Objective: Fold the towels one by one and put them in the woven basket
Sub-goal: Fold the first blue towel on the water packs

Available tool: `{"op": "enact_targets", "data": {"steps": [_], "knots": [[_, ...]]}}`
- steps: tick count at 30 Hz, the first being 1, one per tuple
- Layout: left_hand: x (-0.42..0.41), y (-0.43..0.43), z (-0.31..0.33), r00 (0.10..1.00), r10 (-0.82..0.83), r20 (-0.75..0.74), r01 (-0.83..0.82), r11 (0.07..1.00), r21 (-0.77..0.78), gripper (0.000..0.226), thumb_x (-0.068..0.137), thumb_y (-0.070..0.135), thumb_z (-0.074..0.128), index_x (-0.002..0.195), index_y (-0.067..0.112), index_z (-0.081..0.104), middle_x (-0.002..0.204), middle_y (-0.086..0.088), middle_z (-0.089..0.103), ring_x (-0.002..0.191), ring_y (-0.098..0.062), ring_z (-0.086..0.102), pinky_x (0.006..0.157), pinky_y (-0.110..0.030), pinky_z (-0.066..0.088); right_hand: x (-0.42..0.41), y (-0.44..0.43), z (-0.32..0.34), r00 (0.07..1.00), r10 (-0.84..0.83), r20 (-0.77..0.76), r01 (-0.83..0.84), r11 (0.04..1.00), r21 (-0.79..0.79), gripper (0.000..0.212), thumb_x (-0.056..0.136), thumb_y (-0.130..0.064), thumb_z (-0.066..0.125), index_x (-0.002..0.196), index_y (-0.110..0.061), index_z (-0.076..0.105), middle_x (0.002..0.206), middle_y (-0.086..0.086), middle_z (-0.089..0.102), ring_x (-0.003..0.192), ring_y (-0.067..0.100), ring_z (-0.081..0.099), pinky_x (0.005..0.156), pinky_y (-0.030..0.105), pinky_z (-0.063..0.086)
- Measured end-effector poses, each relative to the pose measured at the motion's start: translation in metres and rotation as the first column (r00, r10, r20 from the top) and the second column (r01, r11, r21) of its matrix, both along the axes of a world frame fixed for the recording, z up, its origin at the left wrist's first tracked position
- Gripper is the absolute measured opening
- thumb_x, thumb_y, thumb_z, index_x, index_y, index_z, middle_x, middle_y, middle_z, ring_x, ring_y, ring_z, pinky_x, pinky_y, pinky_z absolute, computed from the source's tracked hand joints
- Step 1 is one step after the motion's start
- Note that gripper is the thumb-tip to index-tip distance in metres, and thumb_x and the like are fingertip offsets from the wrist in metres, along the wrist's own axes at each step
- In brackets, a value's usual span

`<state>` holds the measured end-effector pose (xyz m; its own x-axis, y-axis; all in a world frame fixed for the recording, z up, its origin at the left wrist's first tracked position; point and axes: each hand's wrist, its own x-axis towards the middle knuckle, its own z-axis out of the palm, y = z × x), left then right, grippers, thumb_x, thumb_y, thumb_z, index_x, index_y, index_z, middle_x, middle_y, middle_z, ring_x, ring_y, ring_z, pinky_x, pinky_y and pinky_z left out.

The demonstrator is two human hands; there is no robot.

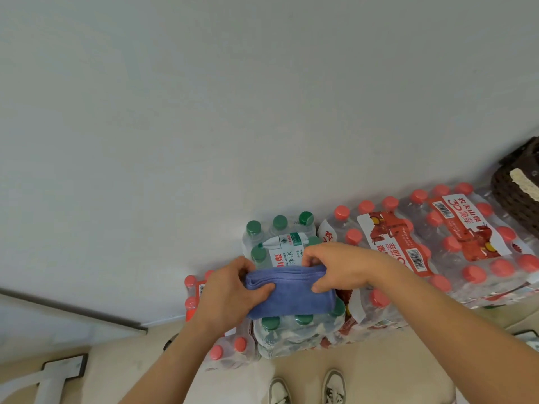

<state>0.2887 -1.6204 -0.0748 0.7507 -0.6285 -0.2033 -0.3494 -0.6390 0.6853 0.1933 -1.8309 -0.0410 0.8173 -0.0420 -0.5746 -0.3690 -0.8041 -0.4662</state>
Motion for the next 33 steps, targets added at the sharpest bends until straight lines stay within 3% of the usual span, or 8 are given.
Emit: {"op": "enact_targets", "data": {"steps": [3, 6, 11, 16, 20, 27, 31, 33], "knots": [[0.0, -0.001, 0.007, 0.99, -0.023, 0.138, 0.052, 0.976, -0.21, 0.032, 0.067, 0.023, 0.078, 0.086, 0.032, 0.053, 0.079, 0.013, 0.062, 0.072, -0.003, 0.055, 0.063, -0.009, 0.042, -0.009, 0.005, 0.006, 0.964, -0.057, 0.26, 0.081, 0.993, -0.084, 0.03, 0.071, -0.015, 0.065, 0.093, -0.028, 0.049, 0.09, -0.016, 0.05, 0.086, 0.012, 0.049, 0.076, 0.033, 0.043], [0.004, -0.004, -0.004, 0.869, -0.136, 0.476, 0.26, 0.944, -0.205, 0.043, 0.07, 0.016, 0.066, 0.109, 0.028, 0.054, 0.103, 0.01, 0.058, 0.093, -0.005, 0.05, 0.081, -0.013, 0.038, -0.022, 0.013, -0.007, 0.785, 0.1, 0.612, 0.161, 0.92, -0.357, 0.037, 0.063, -0.008, 0.066, 0.088, -0.027, 0.045, 0.09, -0.014, 0.046, 0.084, 0.013, 0.045, 0.073, 0.036, 0.038], [-0.004, 0.007, -0.042, 0.625, -0.294, 0.723, 0.409, 0.913, 0.018, 0.037, 0.071, 0.016, 0.066, 0.105, 0.022, 0.054, 0.101, 0.001, 0.053, 0.093, -0.025, 0.053, 0.075, -0.032, 0.038, -0.05, 0.029, -0.053, 0.694, 0.339, 0.635, 0.12, 0.815, -0.566, 0.03, 0.067, -0.004, 0.057, 0.092, -0.02, 0.052, 0.096, 0.0, 0.055, 0.082, 0.023, 0.051, 0.068, 0.032, 0.023], [-0.018, 0.015, -0.033, 0.622, -0.321, 0.715, 0.416, 0.908, 0.046, 0.021, 0.079, 0.041, 0.065, 0.091, 0.025, 0.062, 0.093, 0.006, 0.059, 0.093, -0.019, 0.051, 0.082, -0.034, 0.038, -0.072, 0.039, -0.068, 0.716, 0.319, 0.621, 0.117, 0.823, -0.556, 0.048, 0.077, -0.021, 0.054, 0.125, -0.019, 0.054, 0.11, 0.001, 0.057, 0.095, 0.02, 0.054, 0.074, 0.035, 0.03], [-0.019, 0.01, -0.02, 0.735, -0.306, 0.605, 0.339, 0.939, 0.061, 0.018, 0.09, 0.042, 0.046, 0.083, 0.031, 0.058, 0.084, 0.016, 0.058, 0.084, -0.012, 0.052, 0.074, -0.03, 0.032, -0.064, 0.044, -0.059, 0.712, 0.295, 0.638, 0.158, 0.817, -0.555, 0.039, 0.087, -0.037, 0.049, 0.12, -0.02, 0.063, 0.099, -0.004, 0.062, 0.084, 0.017, 0.058, 0.074, 0.037, 0.029], [-0.006, 0.001, -0.016, 0.906, -0.252, 0.341, 0.163, 0.949, 0.269, 0.054, 0.088, 0.043, 0.055, 0.138, 0.027, 0.043, 0.11, 0.001, 0.053, 0.101, -0.022, 0.048, 0.083, -0.036, 0.042, -0.047, 0.05, -0.052, 0.759, 0.196, 0.62, 0.262, 0.781, -0.567, 0.018, 0.082, -0.042, 0.056, 0.09, -0.029, 0.065, 0.071, -0.01, 0.062, 0.063, 0.014, 0.059, 0.069, 0.034, 0.025], [-0.001, 0.0, -0.008, 0.93, -0.264, 0.256, 0.158, 0.916, 0.37, 0.06, 0.083, 0.046, 0.059, 0.137, 0.03, 0.037, 0.12, 0.001, 0.042, 0.113, -0.02, 0.039, 0.09, -0.036, 0.039, -0.044, 0.058, -0.049, 0.818, 0.077, 0.569, 0.3, 0.788, -0.538, 0.037, 0.063, -0.044, 0.081, 0.092, -0.031, 0.062, 0.07, -0.011, 0.064, 0.063, 0.012, 0.061, 0.068, 0.033, 0.024], [0.001, -0.002, -0.005, 0.935, -0.262, 0.237, 0.162, 0.913, 0.373, 0.055, 0.077, 0.046, 0.063, 0.126, 0.028, 0.045, 0.115, 0.002, 0.042, 0.109, -0.019, 0.039, 0.087, -0.035, 0.041, -0.041, 0.062, -0.043, 0.853, 0.02, 0.522, 0.306, 0.791, -0.53, 0.055, 0.063, -0.046, 0.082, 0.112, -0.029, 0.062, 0.081, -0.01, 0.068, 0.072, 0.012, 0.065, 0.072, 0.033, 0.034]]}}
